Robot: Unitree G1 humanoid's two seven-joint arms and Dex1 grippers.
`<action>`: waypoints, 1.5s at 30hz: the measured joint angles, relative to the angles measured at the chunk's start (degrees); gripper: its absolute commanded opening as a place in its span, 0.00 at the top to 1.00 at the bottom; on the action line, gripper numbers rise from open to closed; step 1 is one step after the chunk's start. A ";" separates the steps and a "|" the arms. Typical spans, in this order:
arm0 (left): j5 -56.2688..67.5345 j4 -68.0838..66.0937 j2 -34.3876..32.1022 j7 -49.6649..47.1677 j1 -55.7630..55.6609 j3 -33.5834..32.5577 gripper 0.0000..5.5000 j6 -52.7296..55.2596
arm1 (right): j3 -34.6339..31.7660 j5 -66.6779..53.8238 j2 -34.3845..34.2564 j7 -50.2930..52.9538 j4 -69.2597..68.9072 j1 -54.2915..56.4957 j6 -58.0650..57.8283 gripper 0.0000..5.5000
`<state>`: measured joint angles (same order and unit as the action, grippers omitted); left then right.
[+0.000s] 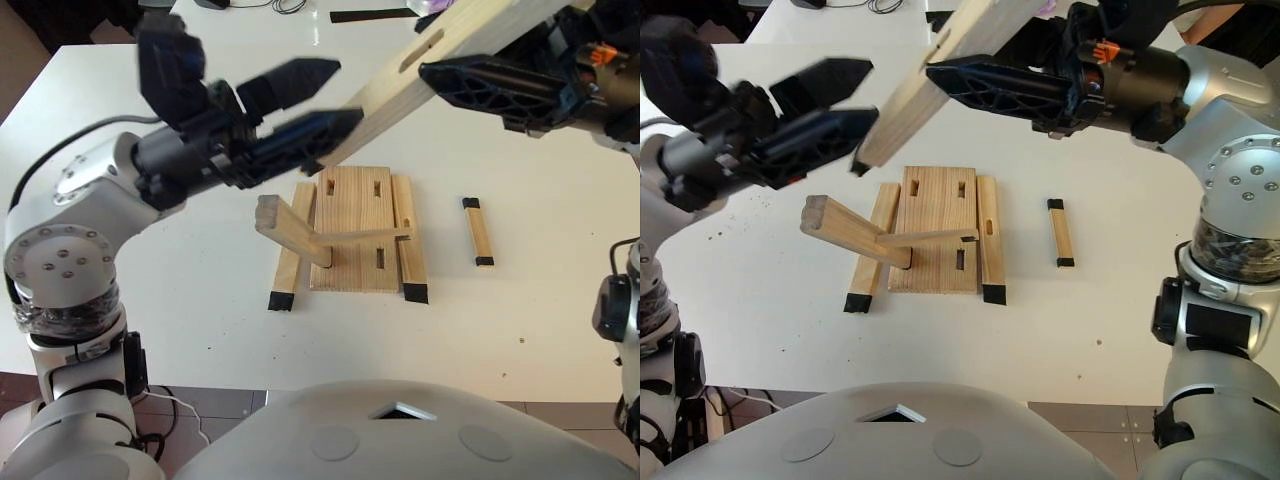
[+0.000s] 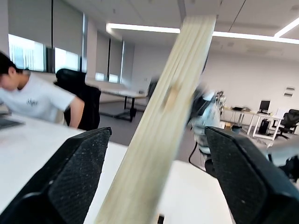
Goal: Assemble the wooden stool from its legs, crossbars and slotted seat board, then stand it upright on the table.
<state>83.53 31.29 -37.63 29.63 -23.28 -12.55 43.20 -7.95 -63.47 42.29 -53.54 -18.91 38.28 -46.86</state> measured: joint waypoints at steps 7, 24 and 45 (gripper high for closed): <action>-2.61 -5.40 -1.04 -1.58 -3.35 -2.01 0.32 -1.02 | 0.56 12.49 4.16 -5.10 3.61 -4.91 7.21 0.63; -41.23 -14.86 -13.65 33.58 27.01 2.29 0.32 -17.05 | 3.74 30.99 6.97 -12.21 -4.13 -30.85 24.55 0.63; -47.66 -9.95 -11.35 37.70 26.44 10.19 0.32 -20.06 | 8.03 31.11 5.05 -12.23 -8.70 -36.46 27.00 0.63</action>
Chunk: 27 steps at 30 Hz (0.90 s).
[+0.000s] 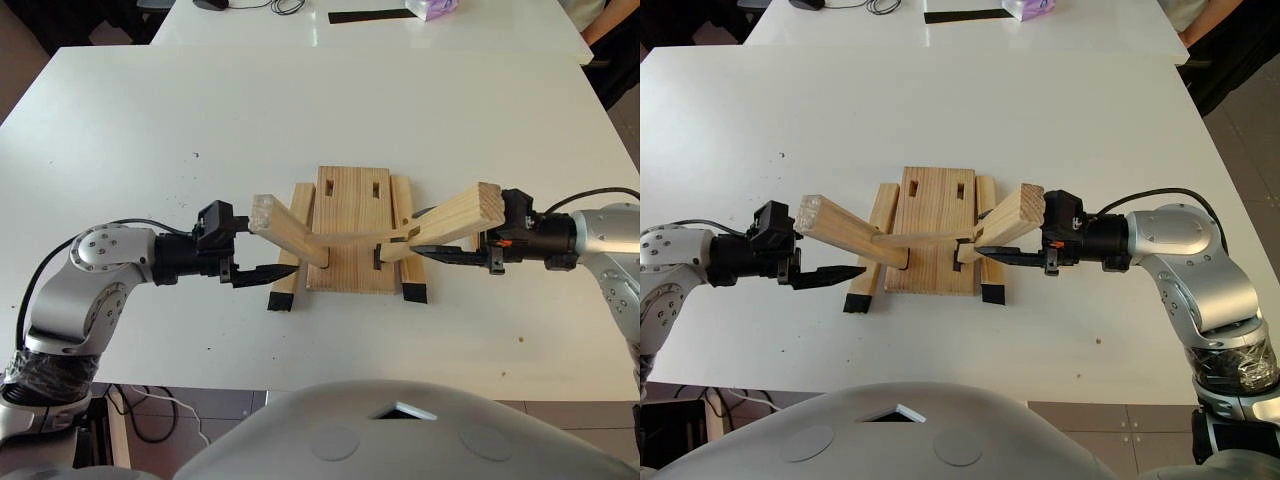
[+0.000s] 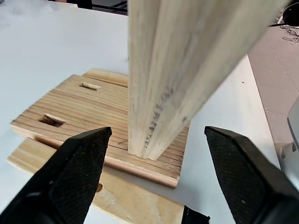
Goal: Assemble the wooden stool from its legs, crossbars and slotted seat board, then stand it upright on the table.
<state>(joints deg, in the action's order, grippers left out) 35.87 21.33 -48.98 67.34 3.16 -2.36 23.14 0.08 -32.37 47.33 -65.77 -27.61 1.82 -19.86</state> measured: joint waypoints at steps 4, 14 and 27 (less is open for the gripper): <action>-0.35 -0.64 0.29 -0.11 -1.34 0.87 0.32 0.23 | 0.35 -0.07 0.15 -0.14 -0.73 -0.54 0.16 0.63; -1.12 -0.67 0.45 -0.11 -2.11 1.44 0.32 0.57 | 0.43 -0.72 0.60 -0.92 -0.86 -0.39 -0.03 0.63; -1.34 -1.54 0.55 0.24 -3.02 2.11 0.32 0.58 | 1.97 0.81 0.99 -1.60 -1.00 -1.62 0.82 0.63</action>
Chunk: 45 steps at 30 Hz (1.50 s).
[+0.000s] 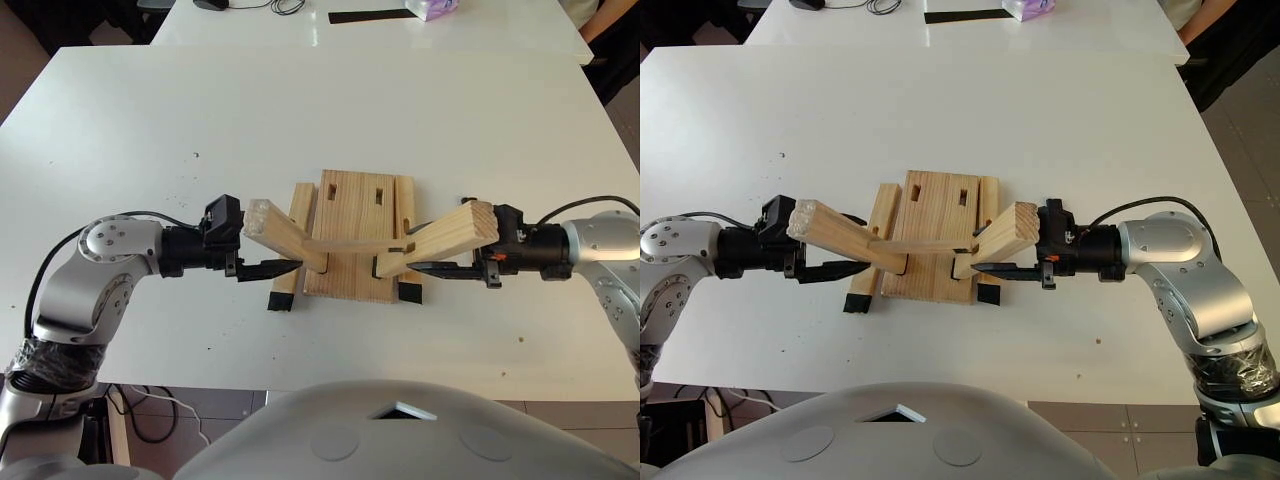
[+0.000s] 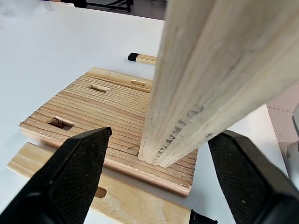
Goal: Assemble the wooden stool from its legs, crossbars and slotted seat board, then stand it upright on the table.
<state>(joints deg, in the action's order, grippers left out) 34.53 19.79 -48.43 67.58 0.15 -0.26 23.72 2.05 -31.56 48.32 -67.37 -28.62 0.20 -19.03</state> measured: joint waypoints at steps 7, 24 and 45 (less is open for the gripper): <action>0.02 0.20 0.20 -0.05 -1.20 0.59 0.32 0.48 | 1.72 0.22 0.01 -0.57 1.22 1.44 0.94 0.63; 0.03 2.63 1.23 0.03 -1.03 2.19 0.32 0.61 | 6.67 0.36 -1.18 -2.44 8.23 8.23 1.30 0.63; -0.78 4.72 0.86 0.48 -0.51 3.22 0.32 0.48 | 8.71 0.65 -1.11 -4.33 12.62 10.85 4.14 0.63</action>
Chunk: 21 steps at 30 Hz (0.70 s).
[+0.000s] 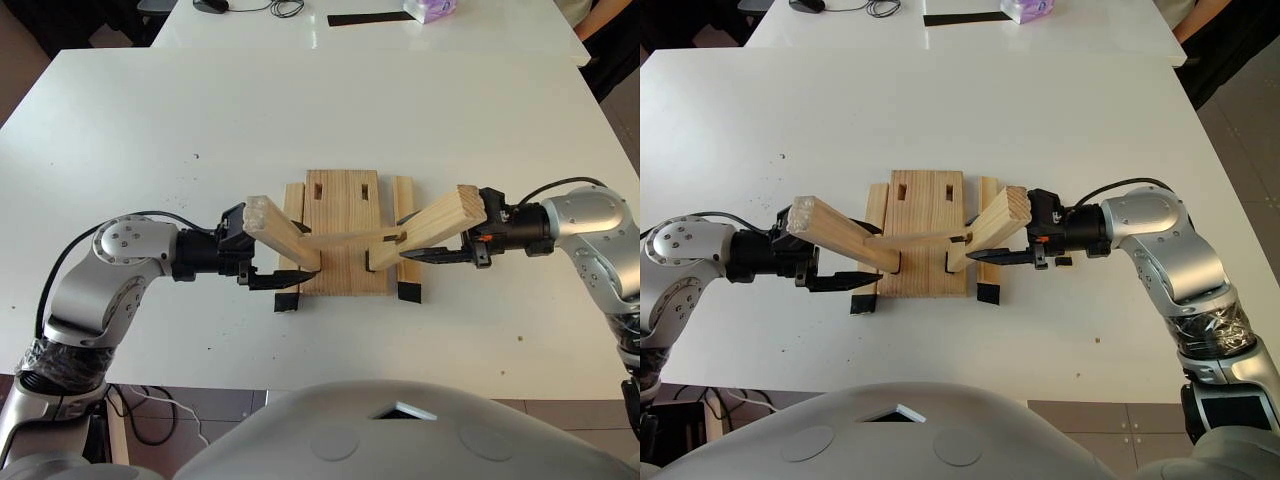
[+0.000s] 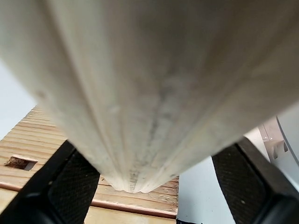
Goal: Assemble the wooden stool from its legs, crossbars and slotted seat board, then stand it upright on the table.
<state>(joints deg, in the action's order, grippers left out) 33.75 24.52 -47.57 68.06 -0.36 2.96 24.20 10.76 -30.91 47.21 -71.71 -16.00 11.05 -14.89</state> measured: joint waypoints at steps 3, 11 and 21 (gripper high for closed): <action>0.00 0.54 0.00 0.02 0.41 0.20 0.32 -0.13 | 0.28 0.00 0.00 -0.61 0.83 0.50 0.29 0.63; -0.01 1.32 0.00 0.01 1.47 0.24 0.32 -0.42 | 1.11 0.00 0.05 -1.74 2.26 1.29 1.29 0.63; 0.14 1.33 0.57 -0.02 1.85 0.67 0.32 0.00 | 1.98 0.02 2.79 -2.36 -0.20 2.99 -0.24 0.63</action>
<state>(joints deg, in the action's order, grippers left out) 33.89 25.85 -47.00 68.05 1.49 3.63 24.19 12.74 -30.89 50.01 -74.07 -16.20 14.04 -15.14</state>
